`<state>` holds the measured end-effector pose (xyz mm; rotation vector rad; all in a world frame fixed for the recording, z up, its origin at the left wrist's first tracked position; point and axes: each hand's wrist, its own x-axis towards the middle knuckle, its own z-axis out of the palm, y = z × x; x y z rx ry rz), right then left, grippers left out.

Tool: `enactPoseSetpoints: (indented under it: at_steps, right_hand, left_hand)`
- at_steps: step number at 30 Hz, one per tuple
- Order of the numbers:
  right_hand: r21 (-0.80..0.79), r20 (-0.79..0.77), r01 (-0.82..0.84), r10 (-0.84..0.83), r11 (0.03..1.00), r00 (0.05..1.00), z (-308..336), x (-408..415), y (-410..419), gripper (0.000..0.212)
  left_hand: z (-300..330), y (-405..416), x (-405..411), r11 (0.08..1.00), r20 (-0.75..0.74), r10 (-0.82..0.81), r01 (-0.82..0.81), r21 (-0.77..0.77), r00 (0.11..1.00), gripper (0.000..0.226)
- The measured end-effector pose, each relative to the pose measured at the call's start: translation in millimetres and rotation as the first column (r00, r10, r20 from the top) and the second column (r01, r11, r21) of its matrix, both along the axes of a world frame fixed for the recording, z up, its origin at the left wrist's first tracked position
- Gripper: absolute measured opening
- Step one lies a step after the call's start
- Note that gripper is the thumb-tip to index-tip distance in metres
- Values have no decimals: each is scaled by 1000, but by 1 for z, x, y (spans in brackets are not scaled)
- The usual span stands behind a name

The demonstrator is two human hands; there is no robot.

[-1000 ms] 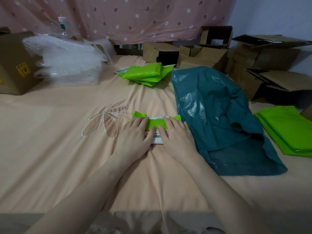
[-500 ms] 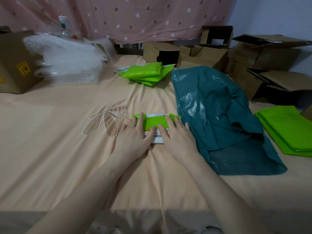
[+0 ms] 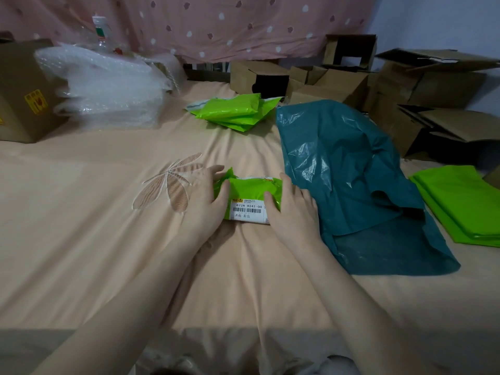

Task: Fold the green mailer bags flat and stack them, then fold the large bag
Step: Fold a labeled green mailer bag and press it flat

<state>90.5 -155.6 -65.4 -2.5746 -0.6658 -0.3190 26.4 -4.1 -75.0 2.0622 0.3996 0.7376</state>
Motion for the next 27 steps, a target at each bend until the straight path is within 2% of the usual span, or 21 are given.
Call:
enactPoseSetpoints:
  at_steps: [3,5,8,12,14,18,22,25,27]
  right_hand:
    - [15,11,-2,2,1000,1000,0,0,0,50]
    - [27,12,-2,2,1000,1000,1,0,0,51]
    - [90,2,-17,17,996,1000,3,0,0,52]
    - [281,-107,-54,87,958,990,5,4,-4,56]
    - [398,-165,-63,139,915,976,10,6,-10,62]
    - [538,-199,-94,235,838,952,27,10,-22,69]
    - [578,-158,-191,339,794,927,54,14,-37,67]
    - [575,-185,-327,509,750,840,76,12,-53,56]
    - [608,-242,-362,598,707,764,86,9,-64,45]
  left_hand:
    - [4,0,3,989,71,4,7,-150,997,28]
    - [9,-1,7,948,131,33,10,-318,991,30]
    - [18,-1,11,792,206,120,32,-610,971,29]
    - [30,-5,14,655,206,205,22,-755,957,36]
    - [37,-7,11,609,242,188,81,-789,952,40]
    - [58,-13,2,609,366,41,267,-747,930,45]
    - [85,-19,-5,673,460,-210,469,-572,863,52]
    - [108,-31,-9,710,440,-401,576,-405,803,49]
    - [120,-42,-9,728,411,-473,608,-316,779,44]
